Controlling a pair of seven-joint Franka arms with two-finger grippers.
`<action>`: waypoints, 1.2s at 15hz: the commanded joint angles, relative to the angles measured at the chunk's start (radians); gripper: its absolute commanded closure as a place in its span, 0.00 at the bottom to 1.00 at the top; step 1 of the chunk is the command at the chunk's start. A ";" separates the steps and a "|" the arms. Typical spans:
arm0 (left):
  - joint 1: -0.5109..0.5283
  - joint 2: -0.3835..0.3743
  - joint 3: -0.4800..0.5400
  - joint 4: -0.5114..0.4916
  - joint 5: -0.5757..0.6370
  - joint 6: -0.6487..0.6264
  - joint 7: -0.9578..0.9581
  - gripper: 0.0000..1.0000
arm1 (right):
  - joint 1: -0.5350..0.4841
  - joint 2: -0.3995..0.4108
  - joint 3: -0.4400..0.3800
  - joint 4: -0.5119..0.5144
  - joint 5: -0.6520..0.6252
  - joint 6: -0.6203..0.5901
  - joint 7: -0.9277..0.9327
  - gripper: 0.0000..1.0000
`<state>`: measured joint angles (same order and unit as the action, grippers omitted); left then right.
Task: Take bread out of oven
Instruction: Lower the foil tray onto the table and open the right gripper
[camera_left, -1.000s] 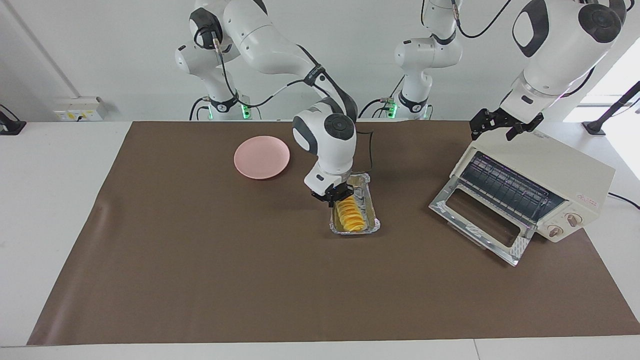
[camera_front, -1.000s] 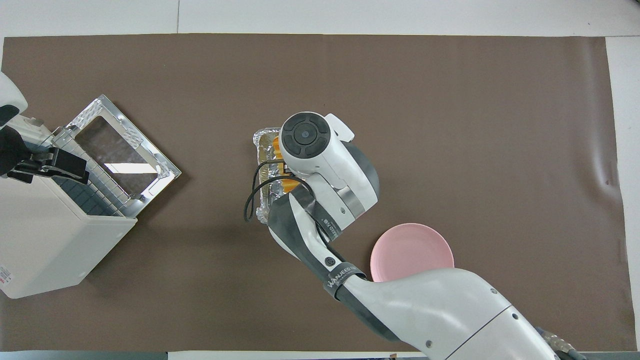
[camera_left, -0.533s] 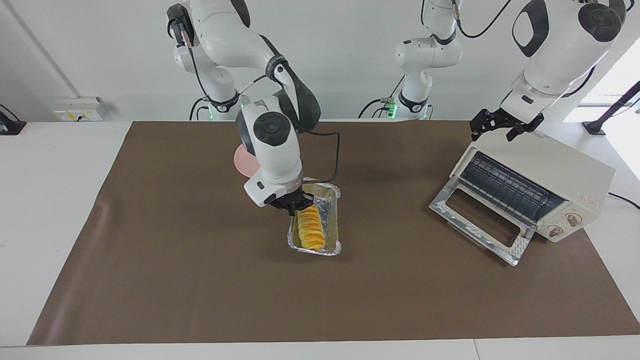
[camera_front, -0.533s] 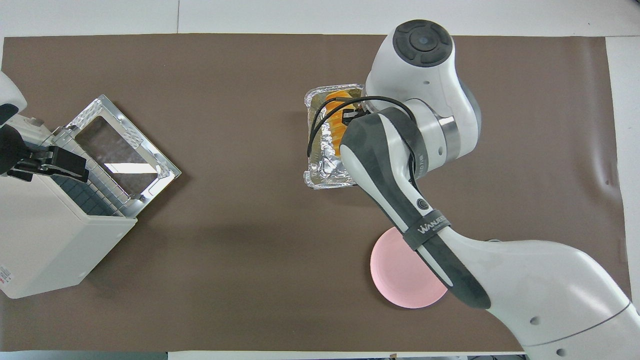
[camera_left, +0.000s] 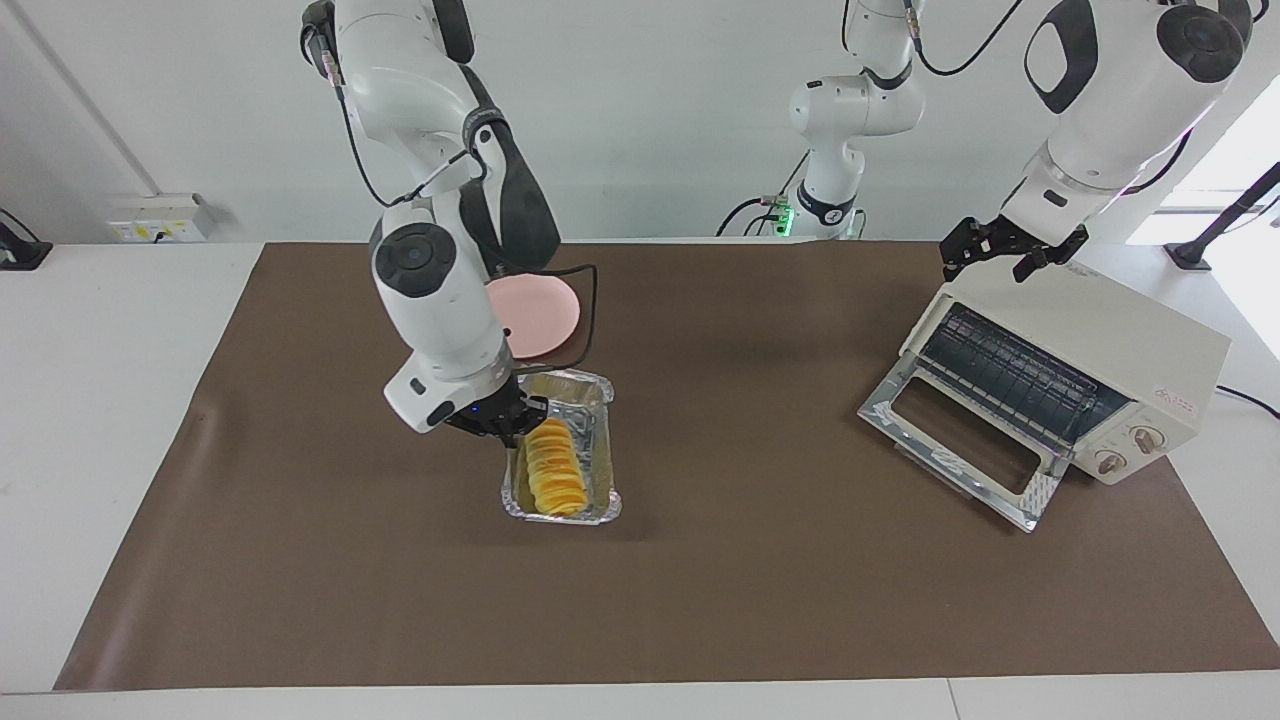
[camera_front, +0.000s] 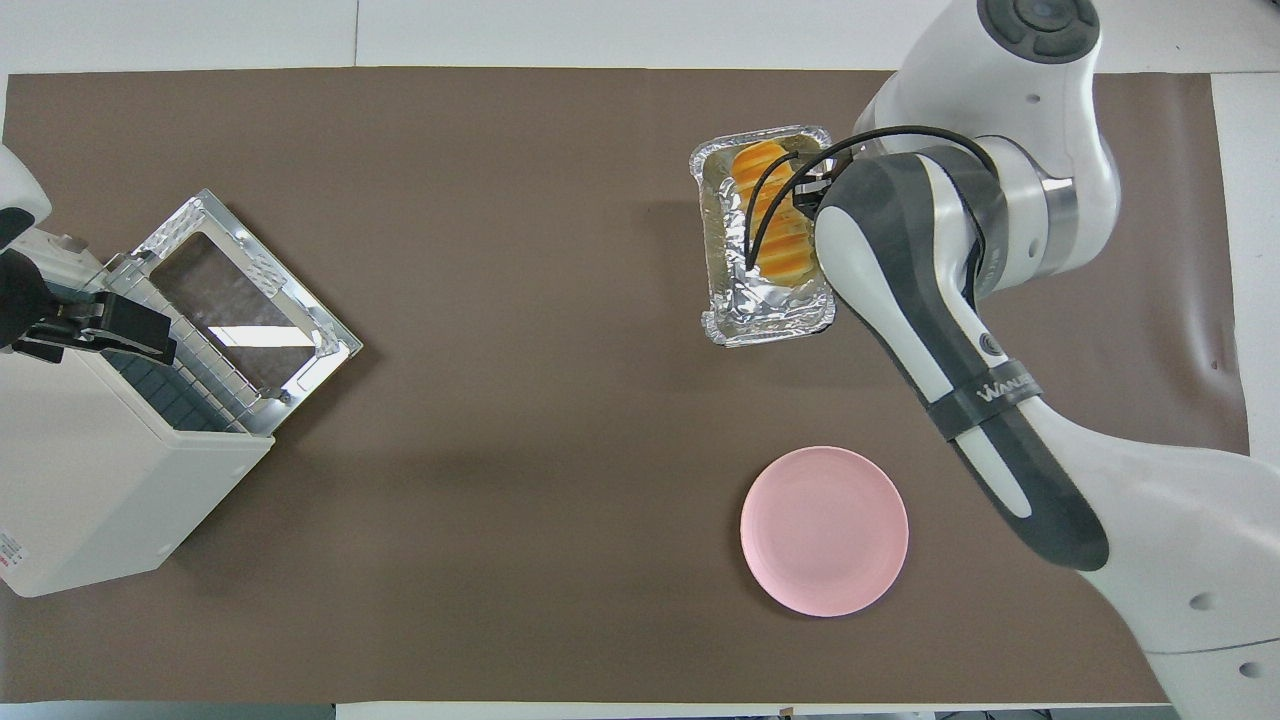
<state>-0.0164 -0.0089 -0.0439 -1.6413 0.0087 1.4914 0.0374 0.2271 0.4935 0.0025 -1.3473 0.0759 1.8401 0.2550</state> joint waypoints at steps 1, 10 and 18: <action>0.003 -0.028 0.004 -0.012 0.007 0.001 -0.002 0.00 | -0.057 -0.021 0.011 -0.061 0.007 0.013 -0.068 1.00; 0.004 -0.029 0.003 -0.012 0.007 0.001 -0.002 0.00 | -0.104 -0.056 0.013 -0.272 0.025 0.212 -0.221 1.00; 0.004 -0.029 0.004 -0.012 0.007 0.003 -0.002 0.00 | -0.158 -0.053 0.013 -0.309 0.108 0.249 -0.119 1.00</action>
<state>-0.0151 -0.0187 -0.0403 -1.6413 0.0087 1.4914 0.0373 0.0733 0.4716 0.0027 -1.5988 0.1454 2.0442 0.0797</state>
